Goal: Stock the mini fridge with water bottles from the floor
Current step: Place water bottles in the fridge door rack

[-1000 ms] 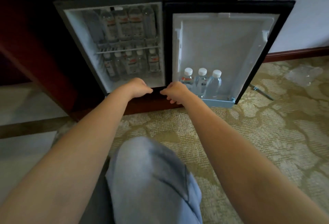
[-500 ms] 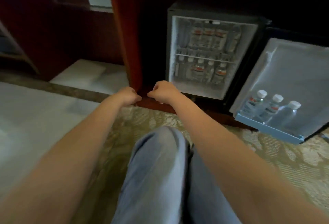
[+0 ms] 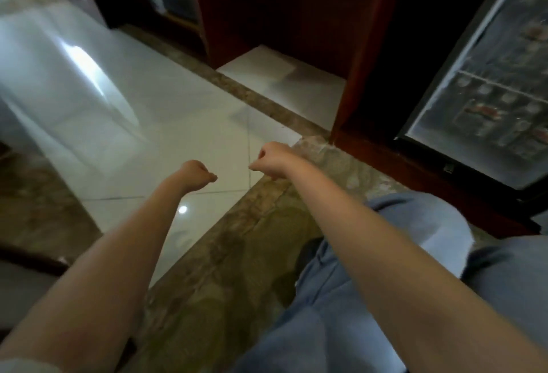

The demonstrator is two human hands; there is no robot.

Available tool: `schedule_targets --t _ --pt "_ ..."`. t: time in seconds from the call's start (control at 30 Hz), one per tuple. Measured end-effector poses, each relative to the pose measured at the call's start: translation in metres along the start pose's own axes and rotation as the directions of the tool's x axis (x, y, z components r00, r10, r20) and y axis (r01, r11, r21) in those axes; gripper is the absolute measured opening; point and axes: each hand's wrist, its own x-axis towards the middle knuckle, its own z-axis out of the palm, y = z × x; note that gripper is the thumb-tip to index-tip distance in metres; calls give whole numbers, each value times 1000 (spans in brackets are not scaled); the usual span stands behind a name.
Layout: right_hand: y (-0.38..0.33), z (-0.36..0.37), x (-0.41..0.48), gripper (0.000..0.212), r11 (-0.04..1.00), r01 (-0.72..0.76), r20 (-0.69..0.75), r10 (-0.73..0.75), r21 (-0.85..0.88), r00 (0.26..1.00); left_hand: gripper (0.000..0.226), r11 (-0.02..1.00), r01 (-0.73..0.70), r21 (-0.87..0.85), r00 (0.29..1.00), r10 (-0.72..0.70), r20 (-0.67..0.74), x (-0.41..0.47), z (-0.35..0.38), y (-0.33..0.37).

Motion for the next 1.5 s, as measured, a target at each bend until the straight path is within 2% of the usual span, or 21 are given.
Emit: schedule_targets --t 0.2,0.33,0.47,0.6,0.67,0.8,0.93,1.03,1.27,1.4,1.5 --pt "-56 61 -1 35 986 120 143 -103 -112 984 42 976 175 -129 981 -183 -56 -18 8 -112" --pt "-79 92 -3 36 973 165 202 -130 -163 971 52 938 296 -182 937 -322 -133 -38 17 -175" --pt "-90 114 -5 38 964 196 229 -152 -182 962 61 894 411 -175 892 -434 -122 -50 31 -224" --pt "-89 131 -10 38 951 214 259 -154 -225 954 58 844 481 -238 862 -504 -48 -58 51 -247" --pt "-87 137 -12 39 942 223 277 -150 -253 949 50 848 487 -208 867 -498 -2 -59 59 -256" --pt "-88 143 -15 37 941 222 287 -146 -254 947 34 842 509 -177 847 -527 -67 -62 71 -263" --pt "-88 145 -17 37 939 235 274 -164 -250 948 32 812 540 -222 808 -574 -132 -60 76 -269" --pt "-87 142 -19 37 941 243 264 -179 -234 948 31 826 497 -264 821 -547 -163 -60 76 -268" --pt "-77 122 -23 43 954 248 230 -207 -167 951 34 920 339 -193 903 -377 -207 -55 62 -233" --pt "-70 106 -23 45 966 228 187 -204 -118 961 38 976 217 9 949 -209 -238 -46 39 -191" --pt "-61 87 -24 47 968 215 151 -195 -130 969 42 980 112 163 964 -67 -257 -39 22 -147"
